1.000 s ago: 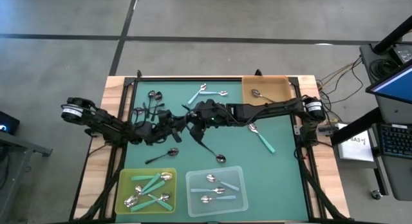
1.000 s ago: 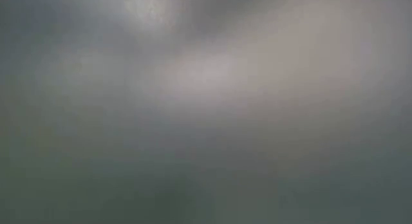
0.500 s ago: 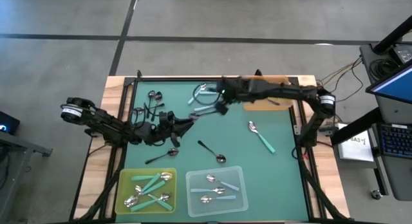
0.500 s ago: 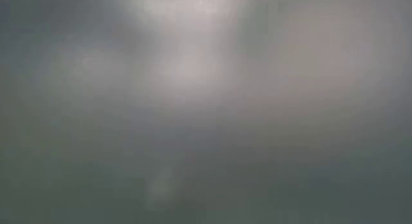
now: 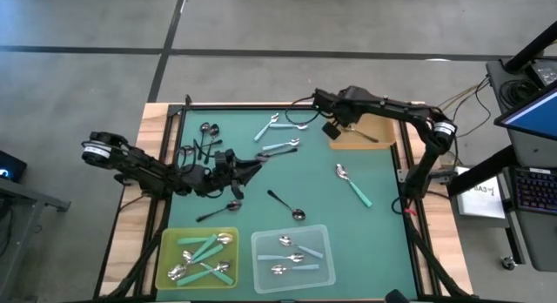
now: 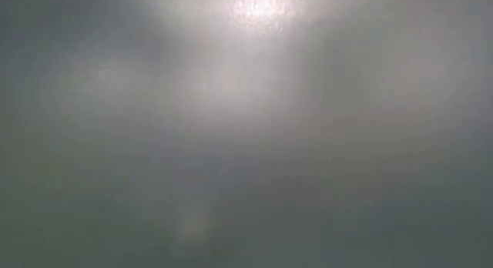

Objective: Sort silverware by color (type)
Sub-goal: Put the black spoon into the orange bin

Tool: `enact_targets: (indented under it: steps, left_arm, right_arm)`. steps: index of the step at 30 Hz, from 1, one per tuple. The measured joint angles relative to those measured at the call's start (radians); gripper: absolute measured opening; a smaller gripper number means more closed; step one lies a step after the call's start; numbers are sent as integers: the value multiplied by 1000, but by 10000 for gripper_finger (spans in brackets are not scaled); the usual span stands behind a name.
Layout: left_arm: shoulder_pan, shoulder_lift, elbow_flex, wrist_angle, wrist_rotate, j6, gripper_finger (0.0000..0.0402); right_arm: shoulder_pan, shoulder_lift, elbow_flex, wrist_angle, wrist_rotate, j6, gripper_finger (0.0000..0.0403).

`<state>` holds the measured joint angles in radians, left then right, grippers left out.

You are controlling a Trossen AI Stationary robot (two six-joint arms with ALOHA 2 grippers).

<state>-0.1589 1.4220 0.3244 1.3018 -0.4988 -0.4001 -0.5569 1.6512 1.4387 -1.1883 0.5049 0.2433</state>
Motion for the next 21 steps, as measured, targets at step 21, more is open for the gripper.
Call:
enact_targets:
  steps: [21]
  left_arm:
    - [19,-1,-9,-84,-6,3,82]
  right_arm:
    - [-52,0,-135,-73,-112,-27,76]
